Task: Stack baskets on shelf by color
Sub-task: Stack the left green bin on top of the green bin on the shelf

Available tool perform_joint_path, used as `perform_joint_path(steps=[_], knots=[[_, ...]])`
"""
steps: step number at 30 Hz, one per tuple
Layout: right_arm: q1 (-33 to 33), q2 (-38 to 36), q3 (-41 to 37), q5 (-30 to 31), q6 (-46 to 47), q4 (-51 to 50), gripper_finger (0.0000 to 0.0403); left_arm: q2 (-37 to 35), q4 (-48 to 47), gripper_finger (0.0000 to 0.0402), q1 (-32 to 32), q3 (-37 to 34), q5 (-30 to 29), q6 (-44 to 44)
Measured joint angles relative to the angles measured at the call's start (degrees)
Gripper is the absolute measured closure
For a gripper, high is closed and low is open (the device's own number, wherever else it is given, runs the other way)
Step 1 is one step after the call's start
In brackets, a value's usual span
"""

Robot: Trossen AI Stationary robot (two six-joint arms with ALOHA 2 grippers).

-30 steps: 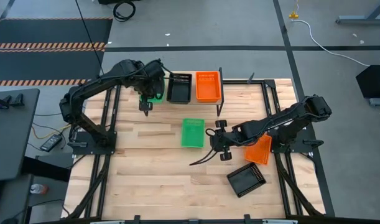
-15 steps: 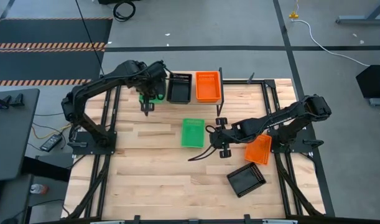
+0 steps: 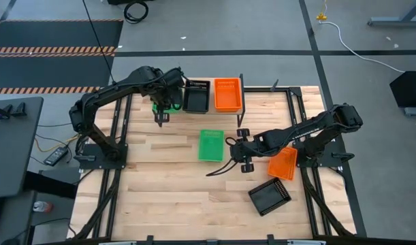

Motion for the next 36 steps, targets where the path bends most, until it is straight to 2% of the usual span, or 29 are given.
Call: perform_joint_path(steps=[10, 18, 36], knots=[[0.00, 0.00, 0.00, -0.02, 0.73, -0.78, 0.0238, 0.00, 0.11, 0.0354, 0.02, 0.00, -3.47, -1.49], [0.00, 0.00, 0.00, -0.02, 0.75, -0.92, 0.0238, 0.00, 0.17, 0.0323, 0.00, 0.00, -3.71, -1.97], [0.00, 0.00, 0.00, -0.02, 0.78, -1.05, 0.0238, 0.00, -0.24, 0.0312, -0.45, 0.02, -3.76, -3.13]])
